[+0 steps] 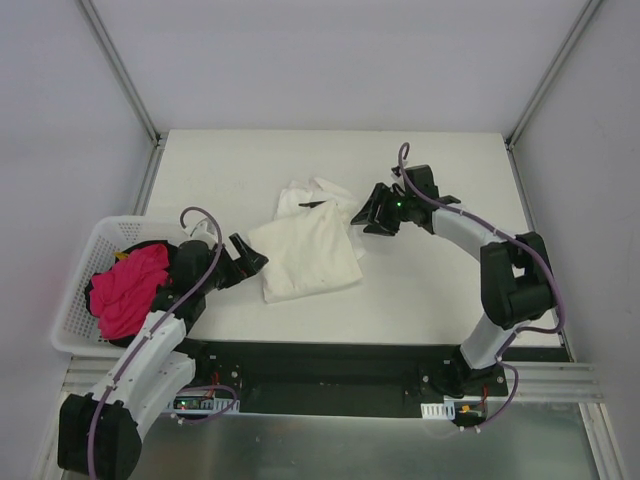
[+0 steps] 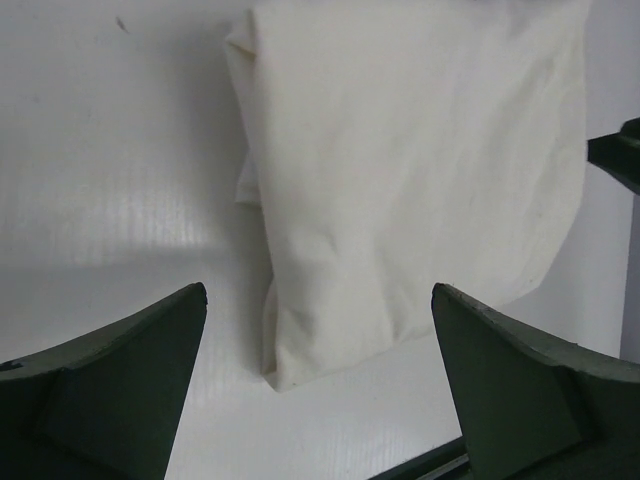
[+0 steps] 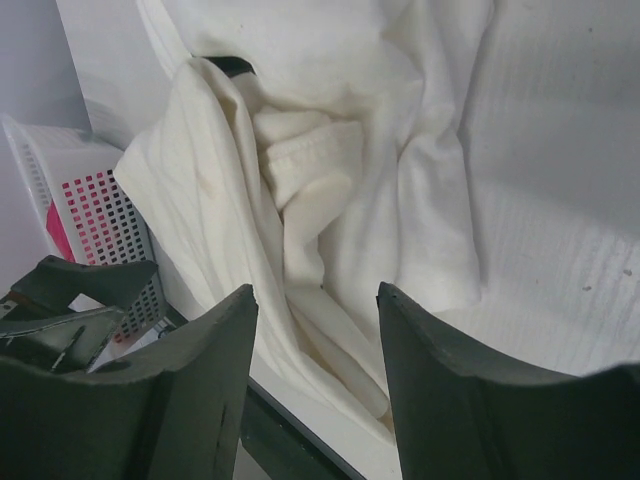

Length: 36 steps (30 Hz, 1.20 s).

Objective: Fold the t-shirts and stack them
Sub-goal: Smooth out wrinkles on the folded tshirt

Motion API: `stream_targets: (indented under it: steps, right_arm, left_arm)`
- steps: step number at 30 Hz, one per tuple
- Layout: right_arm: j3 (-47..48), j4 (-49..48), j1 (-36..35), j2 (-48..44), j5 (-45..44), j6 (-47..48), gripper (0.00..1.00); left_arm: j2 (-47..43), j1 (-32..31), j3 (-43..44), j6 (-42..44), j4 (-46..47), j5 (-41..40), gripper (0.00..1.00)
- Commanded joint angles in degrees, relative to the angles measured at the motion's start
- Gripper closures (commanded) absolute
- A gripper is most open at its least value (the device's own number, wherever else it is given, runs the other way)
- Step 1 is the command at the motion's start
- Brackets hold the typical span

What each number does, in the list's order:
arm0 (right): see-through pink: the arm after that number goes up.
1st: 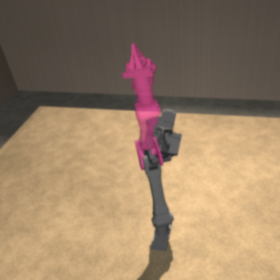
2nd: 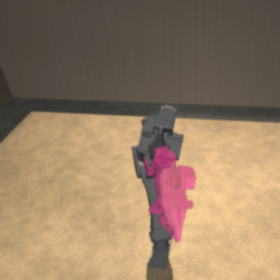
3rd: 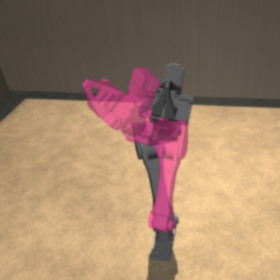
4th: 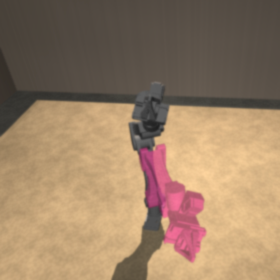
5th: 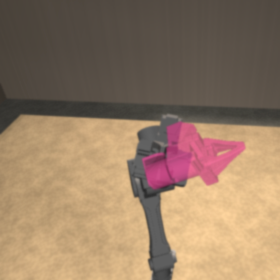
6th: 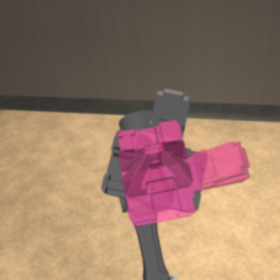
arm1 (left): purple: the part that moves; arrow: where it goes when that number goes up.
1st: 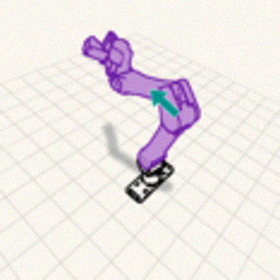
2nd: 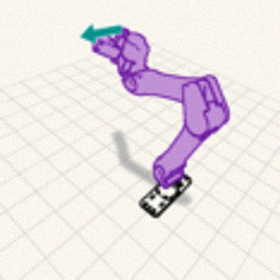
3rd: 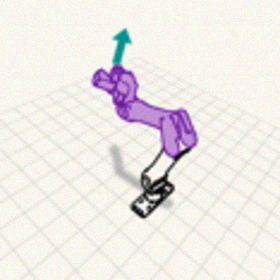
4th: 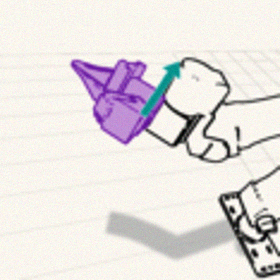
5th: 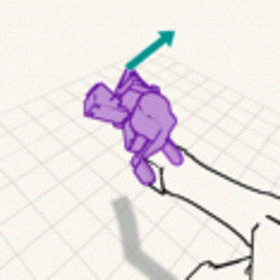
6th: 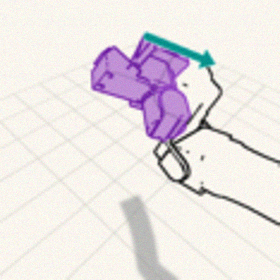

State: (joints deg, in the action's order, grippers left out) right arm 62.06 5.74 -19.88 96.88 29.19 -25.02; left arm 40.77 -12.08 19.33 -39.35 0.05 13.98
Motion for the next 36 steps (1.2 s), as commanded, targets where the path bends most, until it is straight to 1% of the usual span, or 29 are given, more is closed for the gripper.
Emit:
stream_targets:
  steps: [1, 4, 8, 14, 20, 29, 36]
  right_arm:
    - [6.2, 3.0, -0.2, 2.2, -1.0, 2.4, 0.46]
    - [8.8, 3.8, -0.2, 3.0, -1.6, 2.9, 0.46]
    - [12.4, 5.2, -0.2, 5.7, -1.4, 3.2, 0.45]
    - [13.2, 5.1, -0.8, 6.8, -0.5, 2.3, 0.45]
    - [12.1, 4.7, -3.2, 6.5, -0.4, 1.9, 0.45]
    - [7.9, 0.1, -6.6, 7.5, 1.0, -0.3, 0.45]
    - [3.8, -2.0, -5.8, 6.0, 1.1, -0.4, 0.45]
  left_arm:
    - [5.4, -0.5, 1.8, 1.6, -2.3, -5.3, 0.07]
    - [8.4, -0.5, 1.0, 1.3, -0.2, -4.9, 0.07]
    - [10.8, -0.5, -1.1, 1.2, 5.2, -4.1, 0.07]
    - [16.3, -0.4, -0.7, 1.4, 10.7, -1.8, 0.07]
    - [22.9, -0.5, -0.1, 0.3, 14.6, 1.3, 0.08]
    - [26.8, -0.5, 0.0, -1.2, 18.0, 3.9, 0.09]
    - [27.8, -0.5, 1.8, -1.2, 18.0, 4.9, 0.09]
